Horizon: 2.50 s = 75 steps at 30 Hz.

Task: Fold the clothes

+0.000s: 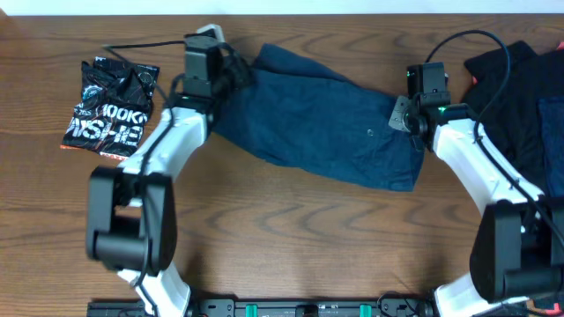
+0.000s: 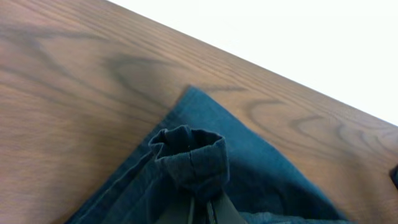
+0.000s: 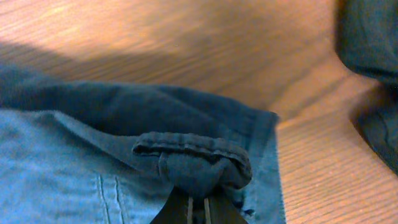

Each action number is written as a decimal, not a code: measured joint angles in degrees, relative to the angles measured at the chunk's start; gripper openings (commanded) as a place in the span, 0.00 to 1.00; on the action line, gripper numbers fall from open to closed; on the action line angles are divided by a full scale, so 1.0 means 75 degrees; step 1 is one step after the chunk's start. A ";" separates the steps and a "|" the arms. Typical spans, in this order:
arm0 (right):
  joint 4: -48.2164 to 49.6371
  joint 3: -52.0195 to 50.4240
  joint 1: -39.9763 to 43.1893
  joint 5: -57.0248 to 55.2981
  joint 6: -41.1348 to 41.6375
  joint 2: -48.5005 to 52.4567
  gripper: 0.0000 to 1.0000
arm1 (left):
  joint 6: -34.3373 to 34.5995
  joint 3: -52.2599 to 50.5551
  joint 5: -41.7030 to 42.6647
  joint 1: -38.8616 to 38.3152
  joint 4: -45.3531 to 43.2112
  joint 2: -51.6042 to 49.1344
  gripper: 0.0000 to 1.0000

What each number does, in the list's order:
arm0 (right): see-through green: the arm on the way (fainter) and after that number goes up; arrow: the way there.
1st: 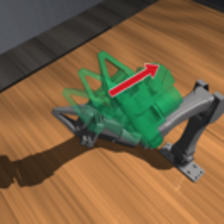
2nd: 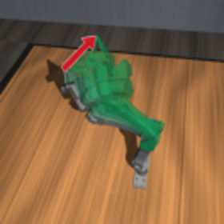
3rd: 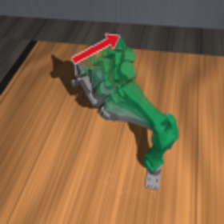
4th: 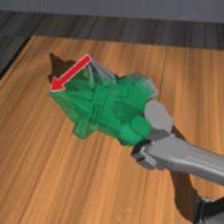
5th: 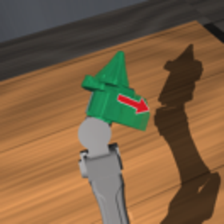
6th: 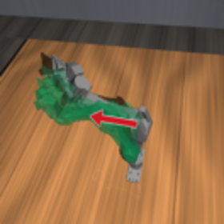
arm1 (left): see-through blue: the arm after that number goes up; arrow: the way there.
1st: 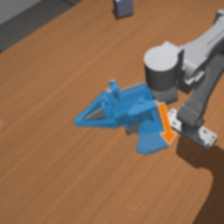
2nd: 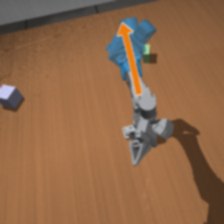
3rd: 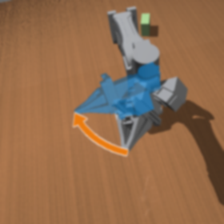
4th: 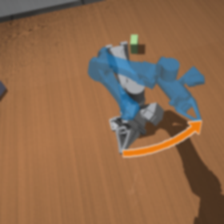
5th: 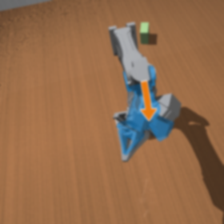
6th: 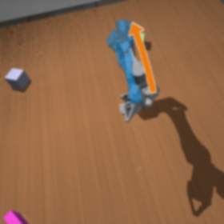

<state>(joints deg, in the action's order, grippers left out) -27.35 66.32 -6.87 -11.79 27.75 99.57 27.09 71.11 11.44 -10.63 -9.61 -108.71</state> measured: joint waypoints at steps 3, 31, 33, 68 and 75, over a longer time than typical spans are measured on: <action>0.0140 0.0000 0.0335 -0.0181 0.0388 0.0277 0.17 | -0.0026 0.0000 0.0085 -0.0192 -0.0347 -0.0385 0.49; 0.0790 0.0006 0.1212 0.3284 -0.2897 0.0335 0.54 | -0.0842 0.0015 0.0615 0.0376 0.5476 0.0909 0.98; 0.0697 0.0006 0.1169 0.3098 -0.2844 0.0321 0.55 | -0.0938 0.0015 0.0600 0.0376 0.5182 0.0918 0.98; -0.2057 0.0230 0.0816 0.0391 -0.1539 0.1311 0.52 | -0.0991 0.0230 0.1751 -0.0670 0.6312 -0.0583 0.79; -0.0973 0.0189 0.0892 0.0198 -0.2384 0.1376 0.54 | -0.0787 0.0096 0.1891 -0.1545 0.6729 -0.0289 0.89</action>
<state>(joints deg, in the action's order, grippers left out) -34.65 67.75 -0.19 -10.31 9.87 109.89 21.19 71.83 25.63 -22.22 40.86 -110.87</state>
